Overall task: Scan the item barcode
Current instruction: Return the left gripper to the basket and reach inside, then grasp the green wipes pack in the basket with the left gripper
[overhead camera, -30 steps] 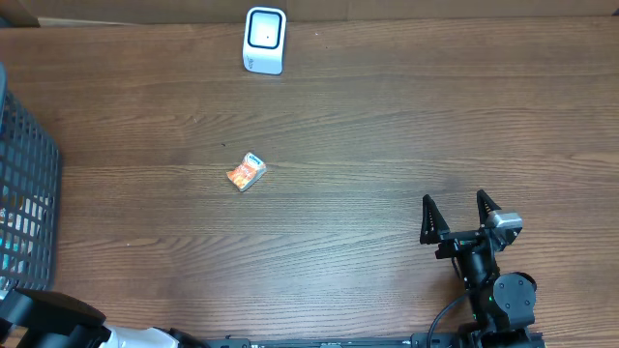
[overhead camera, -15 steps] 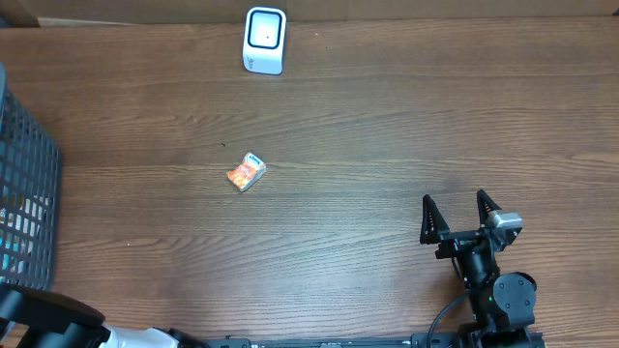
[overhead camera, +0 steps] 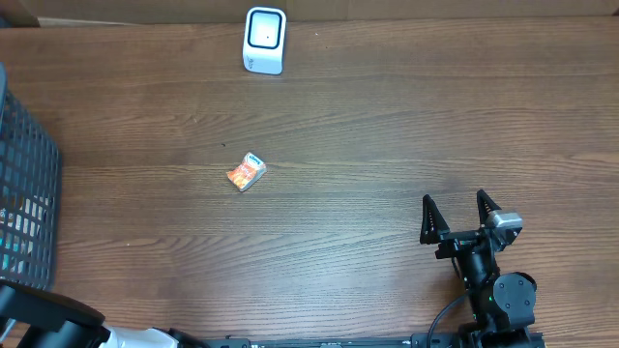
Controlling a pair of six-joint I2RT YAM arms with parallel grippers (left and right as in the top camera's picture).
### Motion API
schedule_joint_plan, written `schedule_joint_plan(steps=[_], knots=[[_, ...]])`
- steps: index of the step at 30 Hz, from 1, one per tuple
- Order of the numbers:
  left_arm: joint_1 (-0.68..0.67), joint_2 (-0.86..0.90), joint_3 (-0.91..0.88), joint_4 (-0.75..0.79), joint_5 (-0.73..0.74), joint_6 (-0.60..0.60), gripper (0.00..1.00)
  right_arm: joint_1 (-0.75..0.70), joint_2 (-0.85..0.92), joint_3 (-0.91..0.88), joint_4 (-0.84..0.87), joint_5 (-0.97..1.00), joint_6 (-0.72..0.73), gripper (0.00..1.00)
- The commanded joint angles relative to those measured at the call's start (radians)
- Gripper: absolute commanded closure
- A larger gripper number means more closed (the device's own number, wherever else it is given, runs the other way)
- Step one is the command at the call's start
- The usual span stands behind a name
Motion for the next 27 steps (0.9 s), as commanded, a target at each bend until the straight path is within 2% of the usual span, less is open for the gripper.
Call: schedule_joint_plan(steps=[1,5,12,27], knots=[[0.007,0.004,-0.067,0.057,-0.008,0.054,0.03,0.005,-0.008,-0.011,0.003,0.006,-0.005,0.00],[0.005,0.004,-0.139,0.173,0.097,0.139,0.04,0.005,-0.008,-0.011,0.003,0.006,-0.005,0.00],[0.005,0.010,-0.193,0.278,0.104,0.151,0.05,0.005,-0.008,-0.011,0.003,0.006,-0.005,0.00],[0.005,0.142,-0.193,0.338,0.122,0.154,0.05,0.005,-0.008,-0.011,0.003,0.006,-0.005,0.00]])
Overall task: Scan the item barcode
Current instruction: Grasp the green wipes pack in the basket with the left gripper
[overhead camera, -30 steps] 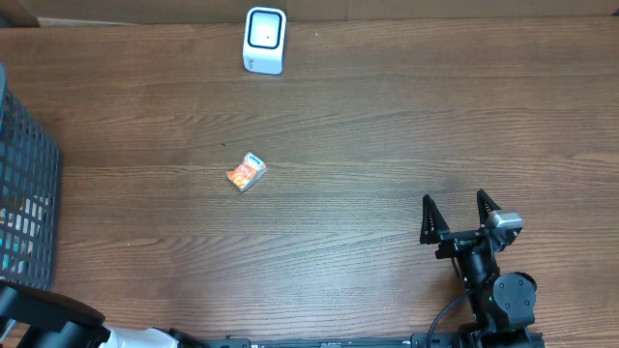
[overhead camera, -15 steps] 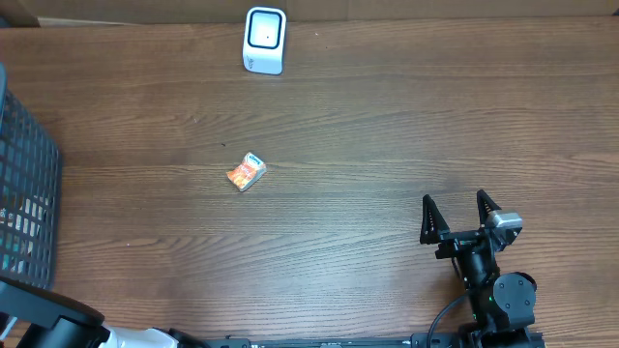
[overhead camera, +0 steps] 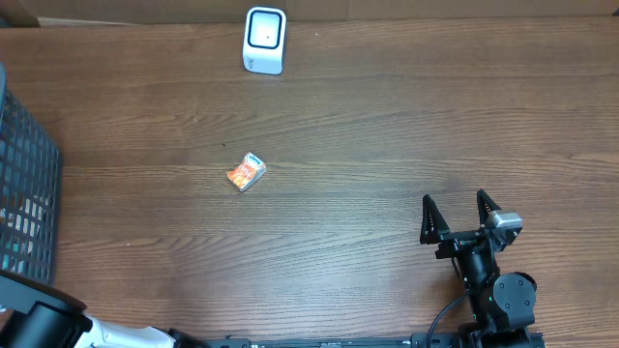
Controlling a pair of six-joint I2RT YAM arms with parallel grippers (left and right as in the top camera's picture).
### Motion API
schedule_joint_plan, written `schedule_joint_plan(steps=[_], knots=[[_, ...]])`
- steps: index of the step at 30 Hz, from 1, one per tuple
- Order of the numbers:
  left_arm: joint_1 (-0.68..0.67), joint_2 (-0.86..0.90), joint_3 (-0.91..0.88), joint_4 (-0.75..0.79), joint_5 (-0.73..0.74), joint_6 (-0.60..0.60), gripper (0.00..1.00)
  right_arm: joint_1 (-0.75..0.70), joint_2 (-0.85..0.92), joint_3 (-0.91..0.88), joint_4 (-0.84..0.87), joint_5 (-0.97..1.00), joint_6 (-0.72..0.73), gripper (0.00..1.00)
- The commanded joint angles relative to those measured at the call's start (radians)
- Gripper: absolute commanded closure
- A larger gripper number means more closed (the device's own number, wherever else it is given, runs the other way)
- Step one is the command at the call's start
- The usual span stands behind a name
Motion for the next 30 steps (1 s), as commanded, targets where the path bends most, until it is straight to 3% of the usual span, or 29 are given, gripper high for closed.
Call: schedule_joint_plan(steps=[1,14,18,20,21,25,30], knots=[[0.004,0.021,-0.007,0.014,0.019,0.019,0.06,0.005,-0.008,-0.011,0.003,0.006,-0.005,0.00],[0.004,0.076,-0.007,-0.013,0.023,0.019,0.16,0.005,-0.008,-0.011,0.003,0.006,-0.005,0.00],[0.004,0.083,-0.006,-0.021,0.023,0.018,0.35,0.005,-0.008,-0.011,0.003,0.006,-0.005,0.00],[0.004,0.078,-0.006,-0.021,0.024,0.017,0.51,0.005,-0.008,-0.011,0.003,0.006,-0.005,0.00],[0.004,0.073,-0.004,-0.025,0.024,0.014,0.65,0.005,-0.008,-0.011,0.003,0.006,-0.005,0.00],[0.004,0.060,0.003,-0.037,0.024,0.014,0.78,0.005,-0.008,-0.011,0.003,0.006,-0.005,0.00],[0.004,0.039,0.081,-0.110,0.024,0.009,0.84,0.005,-0.008,-0.011,0.003,0.006,-0.005,0.00]])
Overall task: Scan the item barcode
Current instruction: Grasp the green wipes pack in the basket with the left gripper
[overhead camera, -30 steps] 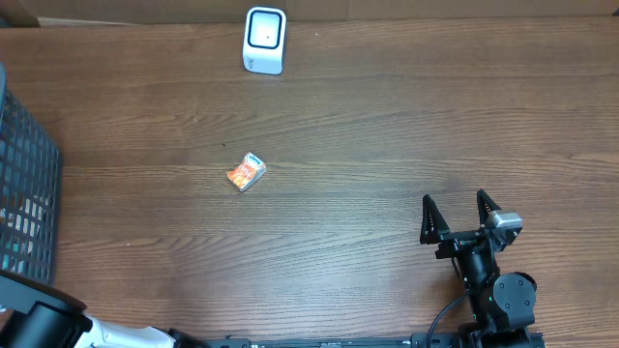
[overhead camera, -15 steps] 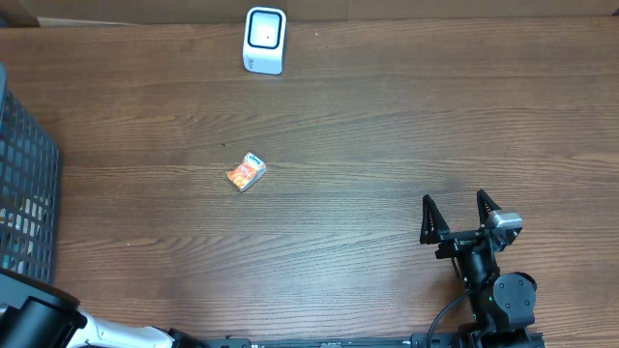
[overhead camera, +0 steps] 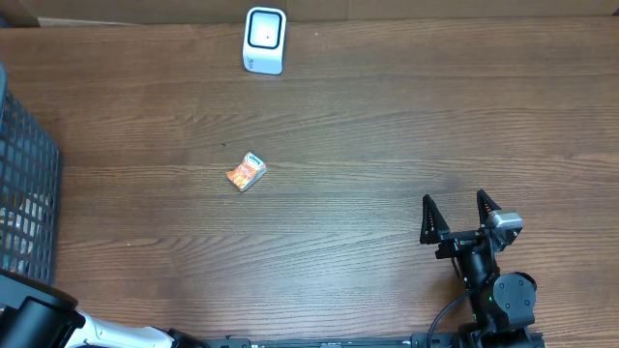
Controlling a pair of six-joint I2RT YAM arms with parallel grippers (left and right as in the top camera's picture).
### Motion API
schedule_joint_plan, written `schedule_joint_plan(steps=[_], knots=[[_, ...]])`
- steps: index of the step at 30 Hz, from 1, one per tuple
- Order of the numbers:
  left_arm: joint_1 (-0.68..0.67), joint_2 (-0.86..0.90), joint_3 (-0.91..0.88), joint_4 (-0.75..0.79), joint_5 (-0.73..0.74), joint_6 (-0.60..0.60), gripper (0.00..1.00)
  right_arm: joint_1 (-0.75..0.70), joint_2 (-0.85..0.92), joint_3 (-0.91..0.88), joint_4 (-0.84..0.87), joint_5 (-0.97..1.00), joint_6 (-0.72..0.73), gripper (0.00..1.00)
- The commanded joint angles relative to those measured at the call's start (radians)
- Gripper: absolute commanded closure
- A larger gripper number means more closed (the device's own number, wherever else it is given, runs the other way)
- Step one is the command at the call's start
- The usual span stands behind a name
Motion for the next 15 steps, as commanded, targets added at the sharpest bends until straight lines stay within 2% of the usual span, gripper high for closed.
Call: schedule_joint_plan(steps=[1,10,15], knots=[[-0.001,-0.007,0.080,-0.074,0.027,-0.015,0.84,0.005,-0.008,-0.011,0.002,0.006,-0.004,0.00],[-0.005,-0.016,0.438,-0.327,0.051,-0.112,0.88,0.005,-0.008,-0.011,0.003,0.006,-0.004,0.00],[-0.022,-0.023,0.652,-0.416,0.214,-0.195,0.89,0.005,-0.008,-0.011,0.002,0.006,-0.004,0.00]])
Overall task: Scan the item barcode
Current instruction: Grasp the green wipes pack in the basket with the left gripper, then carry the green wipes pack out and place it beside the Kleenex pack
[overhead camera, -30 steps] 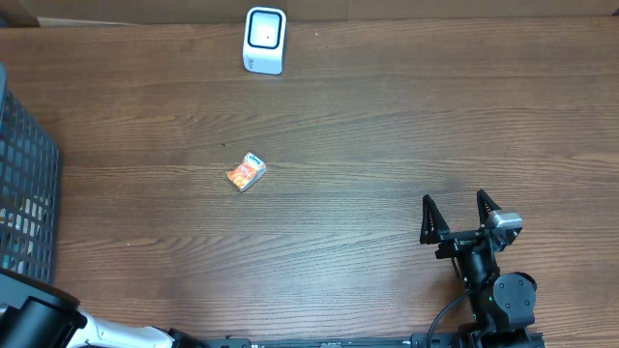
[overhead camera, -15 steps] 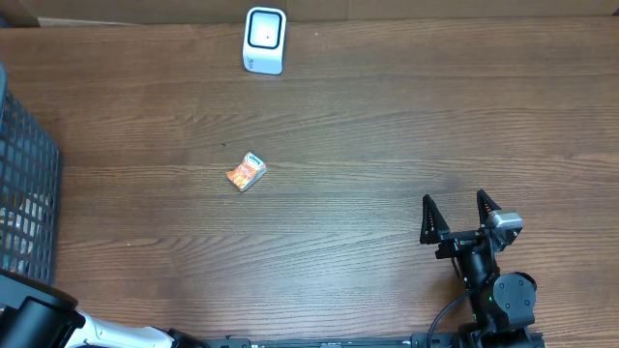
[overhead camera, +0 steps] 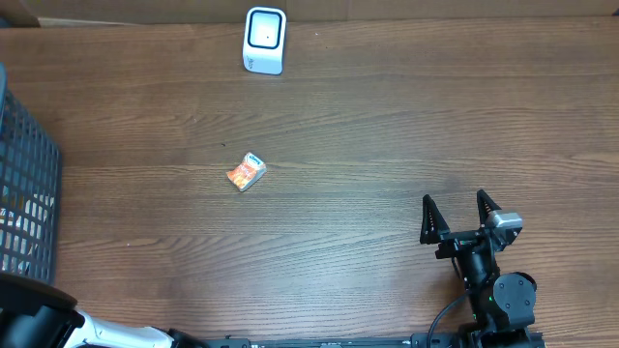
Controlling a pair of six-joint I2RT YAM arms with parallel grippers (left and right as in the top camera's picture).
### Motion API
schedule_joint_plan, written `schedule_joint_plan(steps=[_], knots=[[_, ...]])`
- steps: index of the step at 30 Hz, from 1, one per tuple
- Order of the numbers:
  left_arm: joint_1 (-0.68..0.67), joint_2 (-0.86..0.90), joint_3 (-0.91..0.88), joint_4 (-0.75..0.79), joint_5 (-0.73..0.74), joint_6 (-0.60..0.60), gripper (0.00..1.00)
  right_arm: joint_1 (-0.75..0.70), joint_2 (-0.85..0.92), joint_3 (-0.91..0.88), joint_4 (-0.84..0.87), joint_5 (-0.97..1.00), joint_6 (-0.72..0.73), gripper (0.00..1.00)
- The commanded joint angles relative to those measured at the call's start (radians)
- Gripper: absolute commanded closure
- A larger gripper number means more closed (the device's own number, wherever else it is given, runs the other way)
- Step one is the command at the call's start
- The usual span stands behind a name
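A small orange and white packet lies on the wooden table, left of centre. The white barcode scanner stands upright at the far edge. Near the front right, my right gripper is open with nothing between its fingers, far from the packet. Of my left arm only a dark link and white part show at the bottom left corner; its gripper is out of view.
A dark wire basket stands at the left edge with some items inside. A cardboard wall runs along the table's far edge.
The left arm's link at the bottom left corner shifted slightly. The packet, the scanner and the right arm have not moved.
The packet lay left of centre and my right gripper stood open at the front right at every moment. Only the left arm's visible link at the bottom left corner changed place a little, beside the basket.
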Motion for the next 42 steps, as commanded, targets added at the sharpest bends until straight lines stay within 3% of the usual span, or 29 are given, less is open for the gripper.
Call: schedule_joint_plan(steps=[1,6,9,13,16,21,26,31,39,42], knots=[[-0.027,-0.029,0.158,-0.034,0.225,-0.098,0.88,0.005,-0.008,-0.011,0.003,0.006,-0.004,0.00],[-0.092,-0.051,0.260,-0.071,0.573,-0.097,0.92,0.005,-0.008,-0.011,0.003,0.006,-0.004,0.00],[-0.165,-0.076,0.262,-0.081,0.645,-0.082,0.91,0.005,-0.008,-0.011,0.003,0.006,-0.004,0.00],[-0.305,-0.101,0.262,-0.123,0.661,0.029,0.91,0.005,-0.008,-0.011,0.003,0.006,-0.004,0.00],[-0.435,-0.106,0.262,-0.182,0.605,0.093,0.91,0.005,-0.008,-0.011,0.003,0.006,-0.004,0.00],[-0.665,-0.102,0.231,-0.334,0.355,0.145,0.92,0.005,-0.008,-0.011,0.003,0.006,-0.004,0.00],[-0.888,-0.100,0.060,-0.412,0.171,0.144,0.91,0.005,-0.008,-0.011,0.003,0.006,-0.004,0.00],[-1.017,-0.100,-0.245,-0.230,0.138,0.103,0.91,0.005,-0.008,-0.011,0.003,0.006,-0.004,0.00],[-1.073,-0.100,-0.593,0.092,0.138,0.053,0.87,0.005,-0.008,-0.011,0.003,0.006,-0.004,0.00],[-1.073,-0.100,-0.660,0.163,0.138,0.053,0.74,0.005,-0.008,-0.011,0.003,0.006,-0.004,0.00]])
